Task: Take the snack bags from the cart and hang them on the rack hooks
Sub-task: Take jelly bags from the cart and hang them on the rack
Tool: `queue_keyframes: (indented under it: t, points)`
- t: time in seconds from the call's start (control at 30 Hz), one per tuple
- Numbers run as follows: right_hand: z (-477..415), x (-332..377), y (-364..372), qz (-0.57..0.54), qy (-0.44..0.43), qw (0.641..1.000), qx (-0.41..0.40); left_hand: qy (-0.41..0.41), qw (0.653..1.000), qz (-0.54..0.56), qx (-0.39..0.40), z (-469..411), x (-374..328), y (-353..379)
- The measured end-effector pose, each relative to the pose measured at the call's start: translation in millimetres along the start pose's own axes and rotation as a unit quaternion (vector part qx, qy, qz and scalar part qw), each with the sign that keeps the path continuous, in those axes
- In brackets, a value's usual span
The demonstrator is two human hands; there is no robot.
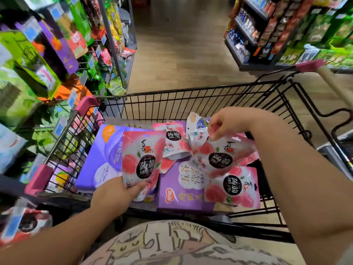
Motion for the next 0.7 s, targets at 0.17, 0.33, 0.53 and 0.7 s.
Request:
queue_keyframes:
  t: [0.17,0.33,0.53,0.7]
  points:
    - [-52.2,16.5,31.3,0.077,0.013,0.996,-0.043,-0.002,1.000,0.001,0.002,-1.3,2.2,1.0]
    - [-79.5,-0.1,71.0,-0.071,0.044,0.988,-0.131,0.001,1.000,0.006,0.005,-4.2,4.5,2.6]
    - [-61.1,-17.7,113.1,-0.158,0.216,0.957,-0.114,0.009,1.000,0.003,-0.013,-7.9,7.6,4.8]
    - [-62.5,-5.0,149.4,-0.086,0.236,0.962,0.107,0.009,1.000,-0.002,-0.019,-7.5,7.1,4.5]
Point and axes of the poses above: each hand's wrist, its own z-axis away from the middle knuckle, its own y-axis out of the palm, x = y × z, the point moved 1 cm from there along -z, towards the middle knuckle, and after that the axes turned 10 degrees about x, right-handed, at the moved point
